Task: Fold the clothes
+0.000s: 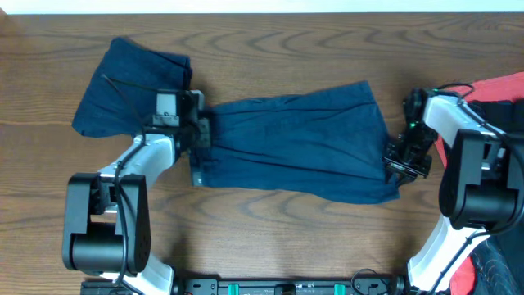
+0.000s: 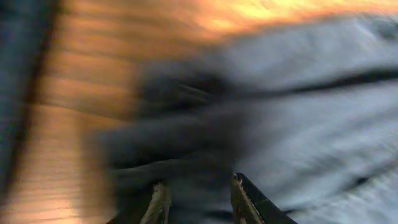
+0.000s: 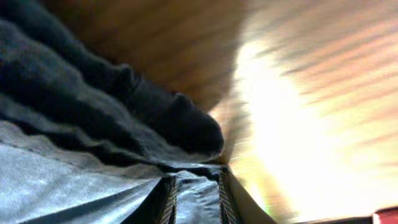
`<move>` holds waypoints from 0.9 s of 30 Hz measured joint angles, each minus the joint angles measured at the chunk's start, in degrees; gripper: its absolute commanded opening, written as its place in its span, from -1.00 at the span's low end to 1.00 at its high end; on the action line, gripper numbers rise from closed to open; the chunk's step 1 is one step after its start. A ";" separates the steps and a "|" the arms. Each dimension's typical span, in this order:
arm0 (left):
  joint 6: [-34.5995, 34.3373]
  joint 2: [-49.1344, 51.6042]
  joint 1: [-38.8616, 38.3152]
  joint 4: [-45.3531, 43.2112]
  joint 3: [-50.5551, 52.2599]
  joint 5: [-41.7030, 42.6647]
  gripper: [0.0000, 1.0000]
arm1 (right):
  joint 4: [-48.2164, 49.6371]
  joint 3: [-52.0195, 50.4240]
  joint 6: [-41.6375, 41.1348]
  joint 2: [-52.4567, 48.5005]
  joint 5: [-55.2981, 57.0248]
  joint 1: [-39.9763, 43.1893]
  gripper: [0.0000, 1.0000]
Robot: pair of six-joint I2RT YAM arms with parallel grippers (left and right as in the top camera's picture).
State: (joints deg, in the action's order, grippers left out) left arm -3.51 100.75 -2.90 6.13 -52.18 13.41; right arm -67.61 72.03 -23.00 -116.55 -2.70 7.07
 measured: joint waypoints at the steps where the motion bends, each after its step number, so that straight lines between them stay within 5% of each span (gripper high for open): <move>1: -0.15 0.00 0.46 1.07 -0.98 -0.63 -0.24 | -0.15 0.00 0.13 0.00 0.37 0.66 -0.57; 7: -0.72 -2.69 1.18 12.17 -7.02 2.36 0.03 | 1.22 0.28 5.99 1.25 0.02 2.05 -0.52; 12: -0.83 -11.06 1.16 24.11 -9.40 8.20 0.24 | 9.40 2.54 13.57 8.98 -12.02 2.21 -0.46; 19: -1.03 -13.73 -0.46 31.36 -8.33 16.81 -0.10 | 26.53 5.51 15.28 19.30 -27.65 -0.74 -0.72; 27: -1.20 -8.68 -10.25 23.98 1.14 18.75 -0.10 | 33.51 5.38 5.22 8.44 -23.39 -10.75 -0.88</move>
State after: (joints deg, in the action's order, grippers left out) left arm -4.71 92.07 -13.15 30.11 -51.05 32.16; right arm -34.11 77.41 -17.78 -108.12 -26.09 -3.68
